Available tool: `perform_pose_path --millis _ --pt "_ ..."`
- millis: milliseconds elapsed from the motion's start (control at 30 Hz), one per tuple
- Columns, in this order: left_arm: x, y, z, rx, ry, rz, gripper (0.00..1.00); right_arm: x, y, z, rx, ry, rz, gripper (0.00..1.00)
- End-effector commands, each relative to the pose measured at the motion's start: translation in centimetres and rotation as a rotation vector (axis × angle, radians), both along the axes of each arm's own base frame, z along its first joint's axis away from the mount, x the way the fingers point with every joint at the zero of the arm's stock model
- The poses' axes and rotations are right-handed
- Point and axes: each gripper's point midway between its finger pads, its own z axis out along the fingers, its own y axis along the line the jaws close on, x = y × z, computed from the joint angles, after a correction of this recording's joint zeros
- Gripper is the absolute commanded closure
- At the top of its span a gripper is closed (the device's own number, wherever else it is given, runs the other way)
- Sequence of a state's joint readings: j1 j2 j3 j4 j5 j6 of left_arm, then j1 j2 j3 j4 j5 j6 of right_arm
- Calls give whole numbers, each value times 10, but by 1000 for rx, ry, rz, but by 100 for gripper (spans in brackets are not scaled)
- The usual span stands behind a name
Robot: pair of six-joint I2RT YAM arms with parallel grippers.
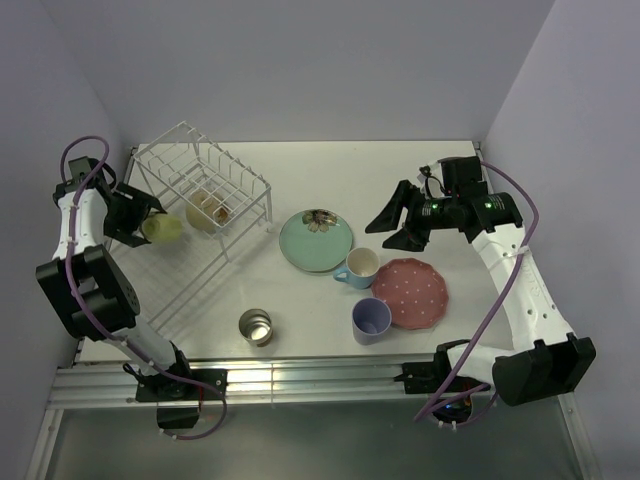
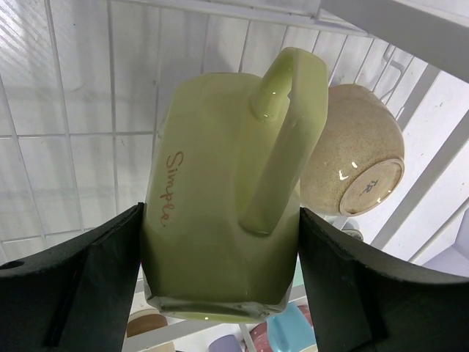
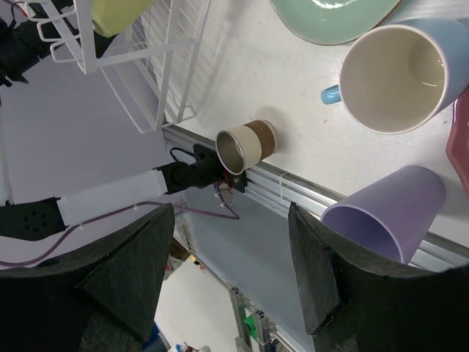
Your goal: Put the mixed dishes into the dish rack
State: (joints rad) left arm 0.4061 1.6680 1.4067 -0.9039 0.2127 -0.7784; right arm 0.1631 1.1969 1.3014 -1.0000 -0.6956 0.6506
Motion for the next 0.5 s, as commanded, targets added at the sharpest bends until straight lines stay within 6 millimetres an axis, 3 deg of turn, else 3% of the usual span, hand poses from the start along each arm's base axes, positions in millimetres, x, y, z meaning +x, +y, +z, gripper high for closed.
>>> perform_pose_path --millis 0,100,133,233,300,333,467 --pt "16 0 21 -3 -71 -23 100 -3 -3 8 6 -40 -9 29" --pt "18 4 15 -2 -54 -16 90 -5 -3 8 5 -40 -10 29" --pt "18 5 12 -6 -43 -14 75 -5 -3 8 6 -42 -11 29" --pt "16 7 8 4 -24 -10 54 -7 -5 7 -4 -44 -12 29" --pt "17 7 5 -9 -23 -3 48 -7 -8 3 -31 -45 -18 29" --pt "17 6 4 -16 -23 -3 37 -8 -9 1 -38 -43 -20 28" --pt "20 7 2 -21 -26 -4 35 -9 -11 -2 -50 -46 -22 28"
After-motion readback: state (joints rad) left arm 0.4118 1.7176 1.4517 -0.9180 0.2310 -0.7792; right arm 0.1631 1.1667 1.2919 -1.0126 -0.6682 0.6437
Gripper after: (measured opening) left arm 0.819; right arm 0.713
